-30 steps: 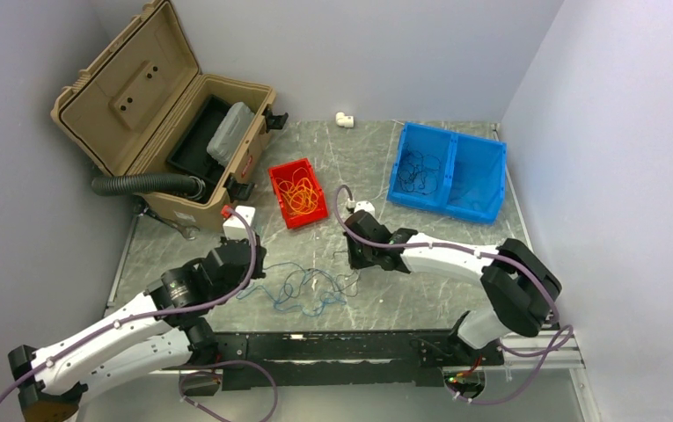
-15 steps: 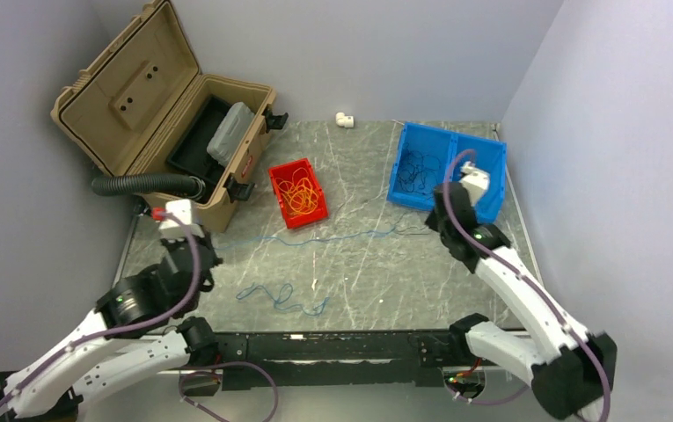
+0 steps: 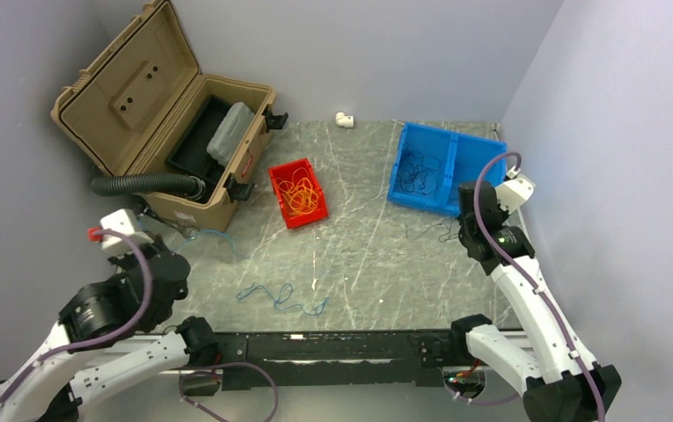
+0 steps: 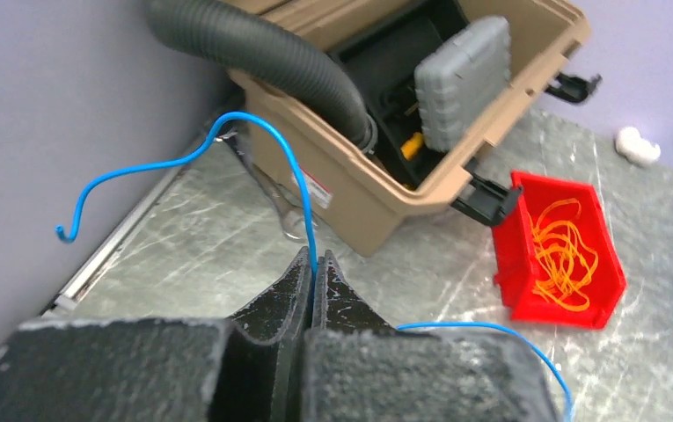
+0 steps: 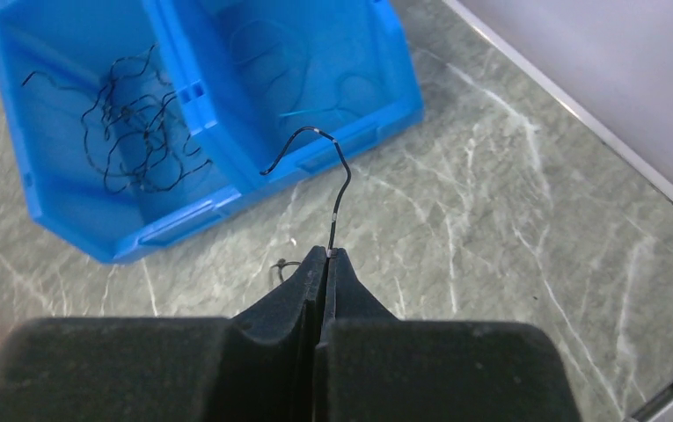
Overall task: Untangle the cables
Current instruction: Untie the cable.
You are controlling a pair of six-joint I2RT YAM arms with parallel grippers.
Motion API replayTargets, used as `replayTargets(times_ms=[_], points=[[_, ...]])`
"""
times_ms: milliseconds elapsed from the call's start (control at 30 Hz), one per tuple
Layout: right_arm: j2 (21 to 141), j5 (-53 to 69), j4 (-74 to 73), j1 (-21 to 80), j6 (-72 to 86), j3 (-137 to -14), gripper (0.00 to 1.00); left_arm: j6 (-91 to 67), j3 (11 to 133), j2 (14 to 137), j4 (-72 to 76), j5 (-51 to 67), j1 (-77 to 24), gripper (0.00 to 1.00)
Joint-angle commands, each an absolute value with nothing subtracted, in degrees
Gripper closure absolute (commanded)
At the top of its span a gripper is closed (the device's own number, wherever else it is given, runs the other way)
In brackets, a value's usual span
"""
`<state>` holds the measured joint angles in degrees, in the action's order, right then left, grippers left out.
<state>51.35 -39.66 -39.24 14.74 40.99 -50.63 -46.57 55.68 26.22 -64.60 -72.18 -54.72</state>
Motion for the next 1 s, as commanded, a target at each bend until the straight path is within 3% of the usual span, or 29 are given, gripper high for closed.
replayTargets(times_ms=[0,167,467,967], points=[[50.1,-45.5,-41.9,14.2,45.9,-52.4,1.0,-71.6,62.0,26.6,-89.6,-80.9,-54.4,1.0],[50.0,-46.1,-42.1,14.1,46.4,-52.1,1.0,-64.0,60.8,22.7,-83.1,-82.3,-54.5,1.0],[48.8,-34.7,-34.5,14.2,37.2,-52.7,1.0,-19.6,46.2,15.3,-33.2,-65.5,-54.5,1.0],[57.9,-29.4,-32.9,14.1,29.2,-78.0,1.0,-16.2,51.7,31.5,-32.2,-51.3,-54.5,1.0]])
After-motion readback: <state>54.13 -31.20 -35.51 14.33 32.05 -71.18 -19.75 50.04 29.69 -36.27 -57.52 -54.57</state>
